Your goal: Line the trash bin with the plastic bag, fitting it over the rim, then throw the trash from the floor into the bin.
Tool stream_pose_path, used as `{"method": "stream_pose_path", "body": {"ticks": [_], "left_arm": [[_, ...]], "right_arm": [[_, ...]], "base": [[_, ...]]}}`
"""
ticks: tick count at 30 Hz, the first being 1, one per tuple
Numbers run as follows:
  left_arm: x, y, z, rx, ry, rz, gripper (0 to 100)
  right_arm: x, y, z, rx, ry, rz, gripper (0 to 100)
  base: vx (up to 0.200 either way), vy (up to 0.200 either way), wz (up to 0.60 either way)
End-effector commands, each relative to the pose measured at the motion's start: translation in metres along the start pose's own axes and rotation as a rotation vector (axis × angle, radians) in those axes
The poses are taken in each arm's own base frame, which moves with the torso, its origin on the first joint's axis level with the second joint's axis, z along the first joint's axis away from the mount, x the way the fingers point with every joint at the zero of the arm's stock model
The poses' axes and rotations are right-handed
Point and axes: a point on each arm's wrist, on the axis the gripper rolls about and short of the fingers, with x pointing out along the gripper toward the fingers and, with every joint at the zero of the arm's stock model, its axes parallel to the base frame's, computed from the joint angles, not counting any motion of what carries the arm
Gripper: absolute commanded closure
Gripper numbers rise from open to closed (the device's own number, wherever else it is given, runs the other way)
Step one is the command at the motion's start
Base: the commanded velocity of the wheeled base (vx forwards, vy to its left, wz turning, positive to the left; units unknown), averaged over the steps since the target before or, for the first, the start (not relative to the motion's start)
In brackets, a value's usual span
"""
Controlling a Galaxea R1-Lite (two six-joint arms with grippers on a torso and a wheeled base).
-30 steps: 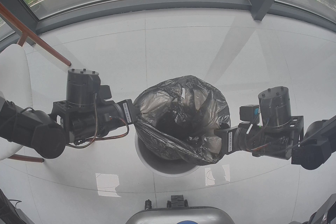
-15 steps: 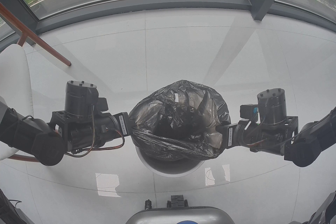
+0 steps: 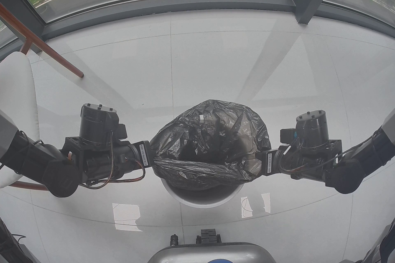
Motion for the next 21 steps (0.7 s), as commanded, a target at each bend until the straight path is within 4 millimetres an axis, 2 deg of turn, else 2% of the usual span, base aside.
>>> {"method": "stream_pose_path", "body": {"ticks": [1, 8, 11, 15, 21], "left_arm": [[0.0, 0.006, -0.004, -0.008, 0.016, 0.02, 100], [-0.001, 0.011, -0.01, -0.011, 0.035, 0.036, 100], [0.0, 0.011, -0.005, -0.014, 0.015, 0.029, 100], [0.001, 0.0, 0.013, -0.008, -0.047, -0.015, 100], [0.002, 0.002, 0.011, -0.016, -0.027, -0.001, 100]], "right_arm": [[0.009, -0.004, -0.006, 0.003, 0.031, -0.002, 100], [0.019, -0.003, -0.003, 0.005, -0.006, 0.012, 100], [0.025, -0.003, 0.002, 0.005, -0.052, 0.022, 100], [0.03, -0.003, 0.012, -0.01, -0.107, 0.028, 100], [0.04, -0.012, 0.008, 0.002, -0.092, 0.005, 100]], "base": [[0.0, 0.0, 0.0], [0.0, 0.0, 0.0], [0.0, 0.0, 0.0], [0.0, 0.0, 0.0], [0.0, 0.0, 0.0]]}}
